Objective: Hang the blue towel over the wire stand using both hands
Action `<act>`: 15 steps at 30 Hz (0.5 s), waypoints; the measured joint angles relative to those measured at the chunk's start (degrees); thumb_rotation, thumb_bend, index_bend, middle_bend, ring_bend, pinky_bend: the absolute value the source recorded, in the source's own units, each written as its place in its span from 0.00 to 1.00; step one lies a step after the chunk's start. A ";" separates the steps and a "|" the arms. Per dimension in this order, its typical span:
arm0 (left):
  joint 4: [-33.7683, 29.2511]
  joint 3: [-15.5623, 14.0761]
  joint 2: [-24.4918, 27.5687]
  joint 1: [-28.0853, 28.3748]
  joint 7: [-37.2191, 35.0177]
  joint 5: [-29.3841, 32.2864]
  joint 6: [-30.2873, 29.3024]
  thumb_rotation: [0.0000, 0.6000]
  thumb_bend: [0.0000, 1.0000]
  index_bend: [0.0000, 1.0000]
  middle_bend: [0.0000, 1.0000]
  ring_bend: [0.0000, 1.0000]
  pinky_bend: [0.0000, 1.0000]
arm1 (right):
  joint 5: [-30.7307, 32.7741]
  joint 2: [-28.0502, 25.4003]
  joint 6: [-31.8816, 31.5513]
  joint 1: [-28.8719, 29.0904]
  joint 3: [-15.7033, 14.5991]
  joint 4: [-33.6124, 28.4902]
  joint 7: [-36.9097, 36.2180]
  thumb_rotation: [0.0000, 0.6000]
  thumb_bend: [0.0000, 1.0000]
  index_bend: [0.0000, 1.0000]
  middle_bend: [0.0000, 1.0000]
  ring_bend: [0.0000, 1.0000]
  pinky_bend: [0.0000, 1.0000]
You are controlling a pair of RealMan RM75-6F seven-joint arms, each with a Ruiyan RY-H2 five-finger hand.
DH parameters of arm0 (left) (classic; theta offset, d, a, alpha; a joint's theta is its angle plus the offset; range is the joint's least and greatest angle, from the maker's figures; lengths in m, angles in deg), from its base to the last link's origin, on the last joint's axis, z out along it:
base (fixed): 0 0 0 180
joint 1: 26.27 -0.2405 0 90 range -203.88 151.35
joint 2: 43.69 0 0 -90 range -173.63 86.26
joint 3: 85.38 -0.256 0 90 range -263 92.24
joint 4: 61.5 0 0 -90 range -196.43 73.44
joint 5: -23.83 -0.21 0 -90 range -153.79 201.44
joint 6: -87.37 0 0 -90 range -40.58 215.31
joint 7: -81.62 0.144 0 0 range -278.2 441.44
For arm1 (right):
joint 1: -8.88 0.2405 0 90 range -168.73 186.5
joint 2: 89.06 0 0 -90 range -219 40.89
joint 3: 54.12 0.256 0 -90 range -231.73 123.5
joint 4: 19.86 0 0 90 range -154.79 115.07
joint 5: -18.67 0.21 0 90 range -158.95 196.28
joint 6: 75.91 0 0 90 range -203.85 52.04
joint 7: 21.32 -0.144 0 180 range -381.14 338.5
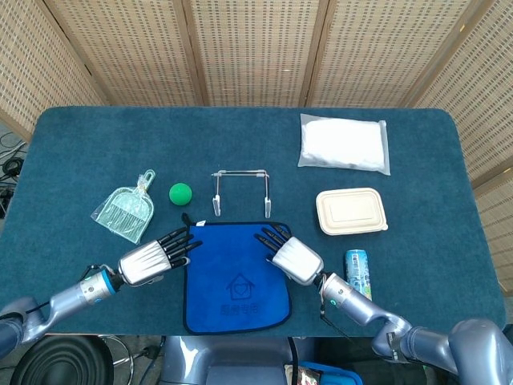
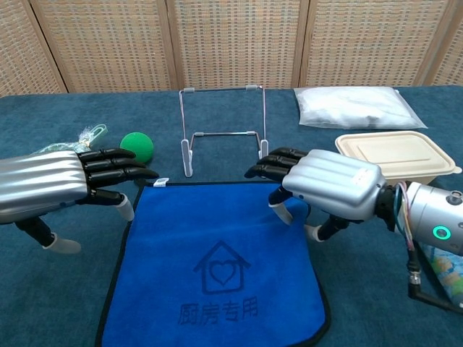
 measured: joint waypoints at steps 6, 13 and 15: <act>3.51 -1.25 -3.51 1.40 -1.13 0.79 -0.07 1.00 0.06 0.34 0.00 0.00 0.00 | -0.01 0.25 -0.20 -0.04 -0.03 0.10 -0.10 1.00 0.59 0.64 0.09 0.00 0.00; 6.54 -1.67 -6.88 2.41 -2.57 2.66 -1.35 1.00 0.06 0.34 0.00 0.00 0.00 | -0.14 -0.06 -0.11 -0.06 -0.32 0.02 0.00 1.00 0.59 0.64 0.09 0.00 0.00; 7.09 -1.89 -7.51 2.61 -2.92 3.04 -1.38 1.00 0.06 0.34 0.00 0.00 0.00 | -0.12 -0.03 -0.06 0.00 -0.26 -0.10 0.11 1.00 0.59 0.64 0.09 0.00 0.00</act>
